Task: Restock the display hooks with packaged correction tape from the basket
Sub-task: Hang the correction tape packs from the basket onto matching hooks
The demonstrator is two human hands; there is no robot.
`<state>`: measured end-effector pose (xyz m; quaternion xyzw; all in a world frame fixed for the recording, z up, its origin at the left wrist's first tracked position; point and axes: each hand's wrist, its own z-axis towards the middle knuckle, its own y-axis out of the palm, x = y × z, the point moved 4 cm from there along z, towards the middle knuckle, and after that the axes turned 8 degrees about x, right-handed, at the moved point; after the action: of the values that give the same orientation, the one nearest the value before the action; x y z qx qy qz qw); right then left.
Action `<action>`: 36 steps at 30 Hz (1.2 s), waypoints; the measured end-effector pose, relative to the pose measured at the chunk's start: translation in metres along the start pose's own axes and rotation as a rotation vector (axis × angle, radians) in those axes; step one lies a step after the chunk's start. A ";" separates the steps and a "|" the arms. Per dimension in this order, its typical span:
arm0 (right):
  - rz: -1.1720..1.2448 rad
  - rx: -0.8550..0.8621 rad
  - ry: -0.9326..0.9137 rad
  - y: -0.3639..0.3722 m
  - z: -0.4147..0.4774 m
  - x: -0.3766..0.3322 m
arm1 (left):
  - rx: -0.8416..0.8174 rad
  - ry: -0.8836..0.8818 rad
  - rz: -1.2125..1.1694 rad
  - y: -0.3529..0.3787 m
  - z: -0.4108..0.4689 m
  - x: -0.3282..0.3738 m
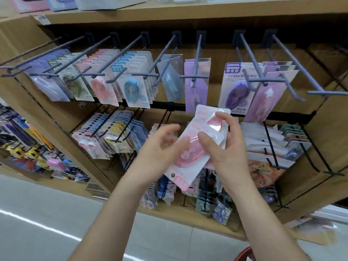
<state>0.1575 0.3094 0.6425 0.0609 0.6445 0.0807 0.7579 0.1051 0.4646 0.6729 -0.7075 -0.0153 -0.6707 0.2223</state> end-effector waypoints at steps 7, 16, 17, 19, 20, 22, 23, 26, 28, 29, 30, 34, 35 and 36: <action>-0.084 -0.038 -0.089 0.004 -0.006 -0.005 | 0.085 -0.136 -0.271 -0.002 -0.026 -0.025; -0.089 -0.259 0.120 -0.004 -0.006 -0.017 | 0.318 0.059 -0.032 -0.024 -0.031 -0.033; -0.123 -0.336 0.123 -0.003 -0.006 -0.018 | 0.332 0.033 -0.057 -0.025 -0.032 -0.029; -0.203 -0.514 0.126 0.002 -0.007 -0.021 | 0.313 -0.024 -0.136 -0.029 -0.033 -0.028; -0.227 -0.600 0.125 0.007 -0.007 -0.022 | 0.279 -0.043 -0.142 -0.031 -0.034 -0.029; -0.273 -0.728 0.128 0.020 -0.008 -0.024 | 0.211 -0.080 -0.110 -0.036 -0.037 -0.035; -0.288 -0.765 0.128 0.027 -0.009 -0.024 | 0.190 -0.085 -0.116 -0.039 -0.040 -0.035; -0.266 -0.792 0.151 0.047 -0.005 -0.020 | 0.292 -0.081 -0.169 -0.058 -0.047 -0.042; -0.219 -0.819 0.194 0.058 -0.003 -0.015 | 0.428 -0.095 -0.256 -0.074 -0.052 -0.048; -0.161 -0.827 0.223 0.065 -0.003 -0.012 | 0.493 -0.122 -0.315 -0.081 -0.055 -0.050; -0.086 -0.811 0.259 0.073 -0.002 -0.008 | 0.552 -0.145 -0.365 -0.088 -0.057 -0.055; 0.067 -0.516 0.324 0.113 0.000 0.013 | 0.634 -0.186 -0.390 -0.117 -0.060 -0.071; 0.063 -0.436 0.304 0.125 0.000 0.016 | 0.600 -0.194 -0.354 -0.124 -0.059 -0.074; 0.055 -0.376 0.276 0.138 0.000 0.018 | 0.561 -0.187 -0.313 -0.131 -0.058 -0.079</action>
<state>0.1545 0.4479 0.6517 -0.0753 0.7137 0.2277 0.6581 0.0010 0.5855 0.6357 -0.6663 -0.3284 -0.5983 0.3003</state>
